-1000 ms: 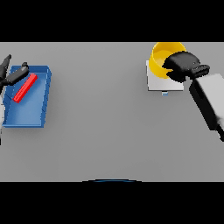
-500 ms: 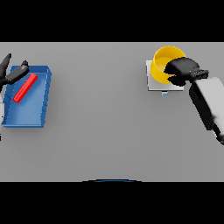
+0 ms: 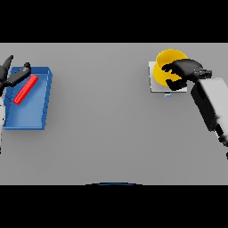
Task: Pick up the red beaker and tilt it to pour out 1 green nut into yellow bowl. Pick up the yellow bowl and place it on the metallic measuring scale.
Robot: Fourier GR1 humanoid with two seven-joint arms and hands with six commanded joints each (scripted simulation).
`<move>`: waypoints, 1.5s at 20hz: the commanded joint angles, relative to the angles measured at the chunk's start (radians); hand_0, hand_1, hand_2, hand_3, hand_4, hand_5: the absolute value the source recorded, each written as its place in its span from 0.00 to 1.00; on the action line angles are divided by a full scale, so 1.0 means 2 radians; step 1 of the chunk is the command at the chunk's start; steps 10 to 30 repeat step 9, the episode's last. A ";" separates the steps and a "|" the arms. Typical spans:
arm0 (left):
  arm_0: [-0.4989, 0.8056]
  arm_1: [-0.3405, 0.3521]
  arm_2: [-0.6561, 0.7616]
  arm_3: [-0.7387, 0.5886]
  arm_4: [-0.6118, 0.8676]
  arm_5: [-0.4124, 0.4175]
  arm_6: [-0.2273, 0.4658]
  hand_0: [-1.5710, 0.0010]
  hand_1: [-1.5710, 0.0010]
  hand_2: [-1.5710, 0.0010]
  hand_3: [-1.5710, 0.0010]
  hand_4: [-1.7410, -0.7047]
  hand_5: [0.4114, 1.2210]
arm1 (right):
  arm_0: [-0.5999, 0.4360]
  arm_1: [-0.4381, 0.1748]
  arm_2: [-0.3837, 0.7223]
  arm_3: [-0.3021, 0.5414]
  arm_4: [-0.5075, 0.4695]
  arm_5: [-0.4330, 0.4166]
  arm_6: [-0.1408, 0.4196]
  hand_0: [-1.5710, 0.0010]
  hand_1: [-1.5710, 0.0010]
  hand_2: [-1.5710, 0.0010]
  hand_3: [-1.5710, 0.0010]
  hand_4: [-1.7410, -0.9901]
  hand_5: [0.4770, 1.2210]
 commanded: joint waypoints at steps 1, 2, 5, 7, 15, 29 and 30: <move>-0.003 0.001 -0.001 0.005 -0.002 0.000 0.001 1.00 1.00 1.00 1.00 0.88 0.42 | -0.002 0.000 0.002 0.004 0.003 -0.001 0.001 0.75 0.76 0.81 0.84 0.35 0.50; -0.002 0.003 0.000 0.002 -0.001 -0.003 0.003 1.00 1.00 1.00 1.00 0.88 0.42 | -0.002 0.000 0.002 0.003 0.003 0.000 0.003 0.80 0.81 0.85 0.87 0.37 0.48; -0.004 0.001 0.001 0.003 -0.001 0.001 0.004 1.00 1.00 1.00 1.00 0.87 0.42 | -0.003 -0.002 0.010 -0.001 0.010 0.008 0.002 0.90 0.90 0.92 0.93 0.43 0.45; 0.001 0.002 -0.001 -0.003 -0.002 0.000 0.005 1.00 1.00 1.00 1.00 0.88 0.43 | -0.002 0.001 0.013 0.001 0.012 0.013 0.012 0.94 0.94 0.95 0.96 0.45 0.43; 0.002 0.004 0.001 -0.014 0.001 -0.002 0.005 1.00 1.00 1.00 1.00 0.88 0.43 | 0.000 -0.003 0.013 -0.003 0.011 0.019 0.011 0.96 0.96 0.97 0.97 0.47 0.41; 0.002 0.004 0.001 -0.014 0.001 -0.002 0.005 1.00 1.00 1.00 1.00 0.88 0.43 | 0.000 -0.003 0.013 -0.003 0.011 0.019 0.011 0.96 0.96 0.97 0.97 0.47 0.41; 0.002 0.004 0.001 -0.014 0.001 -0.002 0.005 1.00 1.00 1.00 1.00 0.88 0.43 | 0.000 -0.003 0.013 -0.003 0.011 0.019 0.011 0.96 0.96 0.97 0.97 0.47 0.41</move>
